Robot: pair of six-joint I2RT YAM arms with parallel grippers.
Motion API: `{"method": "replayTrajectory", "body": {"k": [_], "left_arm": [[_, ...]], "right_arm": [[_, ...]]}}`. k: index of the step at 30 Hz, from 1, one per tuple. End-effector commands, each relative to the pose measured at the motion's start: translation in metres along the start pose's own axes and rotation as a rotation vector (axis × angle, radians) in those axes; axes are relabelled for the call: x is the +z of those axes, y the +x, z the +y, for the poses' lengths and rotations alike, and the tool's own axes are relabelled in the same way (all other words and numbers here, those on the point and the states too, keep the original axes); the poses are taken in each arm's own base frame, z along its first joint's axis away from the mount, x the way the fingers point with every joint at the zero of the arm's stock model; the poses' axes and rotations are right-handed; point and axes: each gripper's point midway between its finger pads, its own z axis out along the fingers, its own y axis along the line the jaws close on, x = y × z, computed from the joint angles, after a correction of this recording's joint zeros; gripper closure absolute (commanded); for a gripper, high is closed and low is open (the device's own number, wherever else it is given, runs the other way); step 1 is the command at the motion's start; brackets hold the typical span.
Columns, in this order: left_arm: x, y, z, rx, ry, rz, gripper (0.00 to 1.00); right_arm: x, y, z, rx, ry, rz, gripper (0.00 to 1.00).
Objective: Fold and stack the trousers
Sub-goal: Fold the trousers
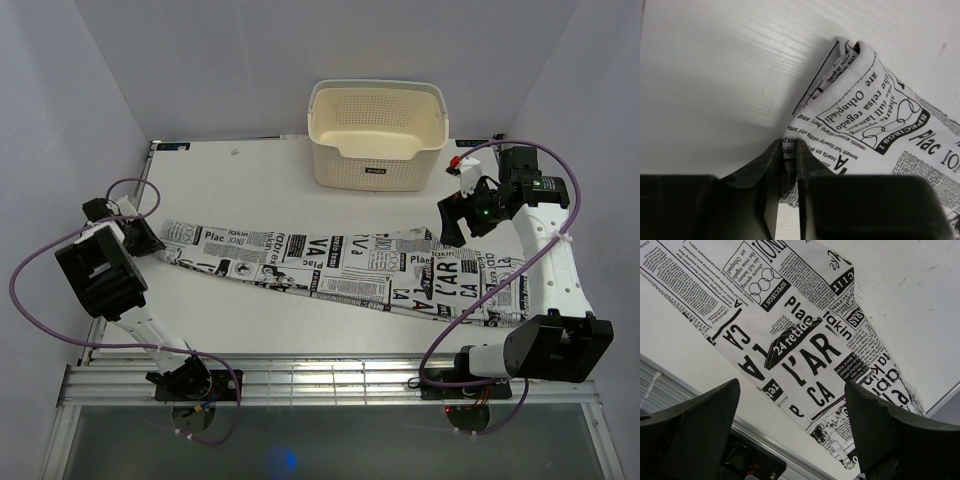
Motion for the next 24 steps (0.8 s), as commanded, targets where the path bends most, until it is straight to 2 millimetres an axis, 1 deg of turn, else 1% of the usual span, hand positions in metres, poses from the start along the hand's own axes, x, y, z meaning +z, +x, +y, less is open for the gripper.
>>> {"method": "replayTrajectory", "body": {"k": [1, 2, 3, 4, 5, 6, 7, 8, 9, 10, 11, 13, 14, 15, 17, 18, 19, 20, 21, 22, 23, 24], "left_arm": [[0.013, 0.054, -0.014, -0.064, 0.078, 0.143, 0.78], [0.008, 0.047, -0.018, -0.052, 0.091, 0.123, 0.83], [0.005, 0.046, -0.020, -0.048, 0.099, 0.120, 0.88], [0.000, 0.038, -0.022, -0.037, 0.102, 0.101, 1.00], [-0.004, 0.031, -0.023, -0.028, 0.104, 0.086, 1.00], [-0.013, 0.024, -0.025, -0.018, 0.103, 0.071, 1.00], [-0.021, 0.012, -0.021, -0.003, 0.089, 0.042, 1.00], [-0.027, 0.004, -0.018, 0.005, 0.079, 0.023, 1.00], [-0.040, -0.002, -0.013, 0.003, 0.069, 0.002, 1.00], [-0.049, -0.014, -0.010, 0.052, 0.064, -0.024, 1.00], [-0.056, -0.015, -0.003, 0.066, 0.039, -0.020, 1.00], [-0.075, -0.028, 0.013, 0.106, -0.012, -0.060, 1.00], [-0.085, -0.037, 0.023, 0.147, -0.046, -0.082, 1.00], [-0.097, -0.041, 0.036, 0.147, -0.073, -0.103, 1.00], [-0.118, -0.051, 0.044, 0.204, -0.101, -0.124, 1.00], [-0.125, -0.052, 0.049, 0.217, -0.109, -0.133, 1.00], [-0.135, -0.055, 0.045, 0.243, -0.115, -0.150, 1.00], [-0.141, -0.054, 0.043, 0.265, -0.115, -0.150, 1.00], [-0.147, -0.057, 0.037, 0.308, -0.100, -0.171, 1.00], [-0.161, -0.061, 0.027, 0.340, -0.098, -0.208, 1.00], [-0.167, -0.060, 0.018, 0.354, -0.081, -0.214, 1.00], [-0.170, -0.062, 0.004, 0.383, -0.055, -0.226, 1.00]], "right_arm": [[-0.005, 0.000, 0.001, 0.005, 0.006, 0.000, 0.10], [-0.004, 0.001, 0.002, 0.004, 0.005, 0.001, 0.10], [-0.004, 0.001, 0.002, 0.003, 0.004, 0.002, 0.10], [-0.004, 0.001, 0.002, 0.003, 0.003, 0.001, 0.10], [-0.004, 0.000, 0.001, 0.003, 0.002, -0.001, 0.10], [-0.004, -0.001, 0.002, 0.001, 0.001, -0.005, 0.10], [-0.003, -0.001, 0.002, 0.002, -0.004, -0.007, 0.10], [-0.003, -0.002, 0.002, 0.002, -0.007, -0.009, 0.10], [-0.003, -0.002, 0.002, 0.001, -0.007, -0.012, 0.10], [-0.002, -0.002, 0.003, -0.001, -0.009, -0.014, 0.10], [-0.002, -0.002, 0.003, -0.002, -0.009, -0.017, 0.10], [-0.001, -0.002, 0.004, -0.003, -0.013, -0.021, 0.10], [-0.001, -0.002, 0.005, -0.003, -0.016, -0.023, 0.10], [-0.001, -0.003, 0.005, -0.003, -0.020, -0.025, 0.10], [-0.001, -0.004, 0.007, -0.005, -0.027, -0.032, 0.10], [-0.001, -0.003, 0.007, -0.006, -0.029, -0.031, 0.10], [0.000, -0.004, 0.007, -0.008, -0.029, -0.033, 0.10], [0.000, -0.003, 0.007, -0.008, -0.032, -0.032, 0.10], [0.001, -0.003, 0.007, -0.013, -0.032, -0.032, 0.10], [0.001, -0.003, 0.007, -0.014, -0.033, -0.031, 0.10], [0.002, -0.002, 0.006, -0.014, -0.033, -0.031, 0.10], [0.002, -0.002, 0.007, -0.015, -0.035, -0.031, 0.10]]}}
